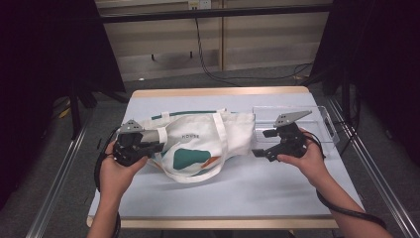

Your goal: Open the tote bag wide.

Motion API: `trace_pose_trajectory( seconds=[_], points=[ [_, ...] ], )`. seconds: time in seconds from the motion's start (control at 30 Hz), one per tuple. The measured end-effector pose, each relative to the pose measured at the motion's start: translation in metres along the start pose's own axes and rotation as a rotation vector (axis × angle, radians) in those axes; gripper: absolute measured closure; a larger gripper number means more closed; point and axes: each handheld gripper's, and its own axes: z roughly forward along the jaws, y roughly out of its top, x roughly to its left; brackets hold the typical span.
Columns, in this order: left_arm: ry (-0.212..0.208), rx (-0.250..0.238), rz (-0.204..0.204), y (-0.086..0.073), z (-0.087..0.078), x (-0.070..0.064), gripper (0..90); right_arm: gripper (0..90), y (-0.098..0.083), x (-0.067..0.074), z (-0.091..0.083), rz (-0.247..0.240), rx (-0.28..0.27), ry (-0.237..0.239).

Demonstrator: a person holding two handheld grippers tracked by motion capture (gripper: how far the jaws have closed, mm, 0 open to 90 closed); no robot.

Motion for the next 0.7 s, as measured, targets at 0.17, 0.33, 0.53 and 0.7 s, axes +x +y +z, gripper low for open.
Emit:
trace_pose_trajectory(
  seconds=[0.17, 0.33, 0.53, 0.7],
  points=[
    [-0.008, 0.017, -0.009, -0.011, 0.002, 0.001, 85.8, 12.7, 0.011, -0.007, 0.001, 0.005, -0.005, -0.012],
    [-0.030, 0.029, -0.017, -0.019, 0.007, 0.003, 85.9, 13.8, 0.024, -0.007, 0.005, 0.005, -0.019, -0.002],
    [-0.035, 0.044, -0.016, -0.022, 0.012, 0.003, 85.8, 21.2, 0.034, 0.003, 0.017, 0.011, -0.010, 0.025],
    [-0.043, 0.048, -0.017, -0.022, 0.012, 0.005, 85.8, 28.9, 0.044, 0.014, 0.031, 0.006, -0.009, 0.084]
  ],
)
